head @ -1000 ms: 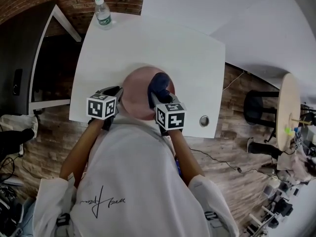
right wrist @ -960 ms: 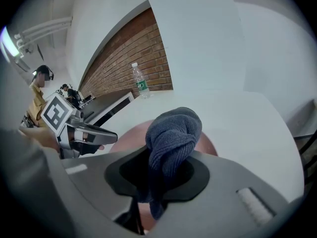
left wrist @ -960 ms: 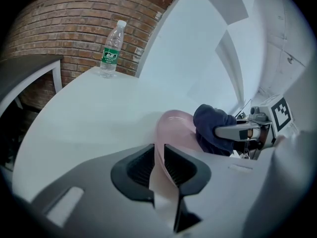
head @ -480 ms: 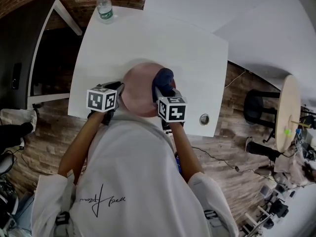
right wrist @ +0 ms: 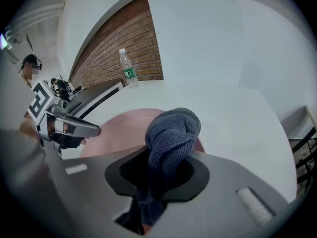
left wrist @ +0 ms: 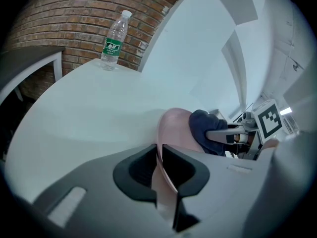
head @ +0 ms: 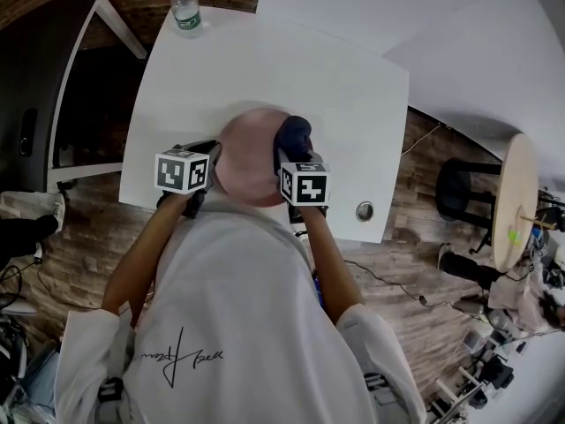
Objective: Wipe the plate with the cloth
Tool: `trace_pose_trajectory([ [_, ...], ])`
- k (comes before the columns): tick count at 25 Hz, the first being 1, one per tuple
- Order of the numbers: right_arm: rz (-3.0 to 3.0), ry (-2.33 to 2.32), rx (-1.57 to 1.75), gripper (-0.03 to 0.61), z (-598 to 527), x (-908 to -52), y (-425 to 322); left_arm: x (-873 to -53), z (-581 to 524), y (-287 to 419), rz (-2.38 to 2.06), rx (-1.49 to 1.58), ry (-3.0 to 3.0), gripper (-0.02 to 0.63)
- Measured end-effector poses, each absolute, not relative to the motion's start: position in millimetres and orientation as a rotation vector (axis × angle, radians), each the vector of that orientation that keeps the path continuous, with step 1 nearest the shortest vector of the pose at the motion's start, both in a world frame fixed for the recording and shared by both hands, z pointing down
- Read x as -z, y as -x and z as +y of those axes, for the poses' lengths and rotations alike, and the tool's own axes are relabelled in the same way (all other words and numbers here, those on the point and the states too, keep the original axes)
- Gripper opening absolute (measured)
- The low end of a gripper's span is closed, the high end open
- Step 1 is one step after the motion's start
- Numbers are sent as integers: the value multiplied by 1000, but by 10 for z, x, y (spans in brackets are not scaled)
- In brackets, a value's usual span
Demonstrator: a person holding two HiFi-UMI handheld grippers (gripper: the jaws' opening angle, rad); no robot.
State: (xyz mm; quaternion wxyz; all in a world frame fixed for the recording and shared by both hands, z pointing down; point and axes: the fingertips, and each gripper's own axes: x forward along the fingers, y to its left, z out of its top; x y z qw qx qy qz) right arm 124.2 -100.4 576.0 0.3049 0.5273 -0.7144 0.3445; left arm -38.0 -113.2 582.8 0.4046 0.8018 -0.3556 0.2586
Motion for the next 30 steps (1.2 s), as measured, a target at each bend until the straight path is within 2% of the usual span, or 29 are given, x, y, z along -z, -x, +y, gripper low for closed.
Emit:
trace_pose_trajectory([
  [30, -1730, -1249, -675, 87, -1296, -5971, -1164, -5843, -1111, 395, -889, -692, -2045, 49],
])
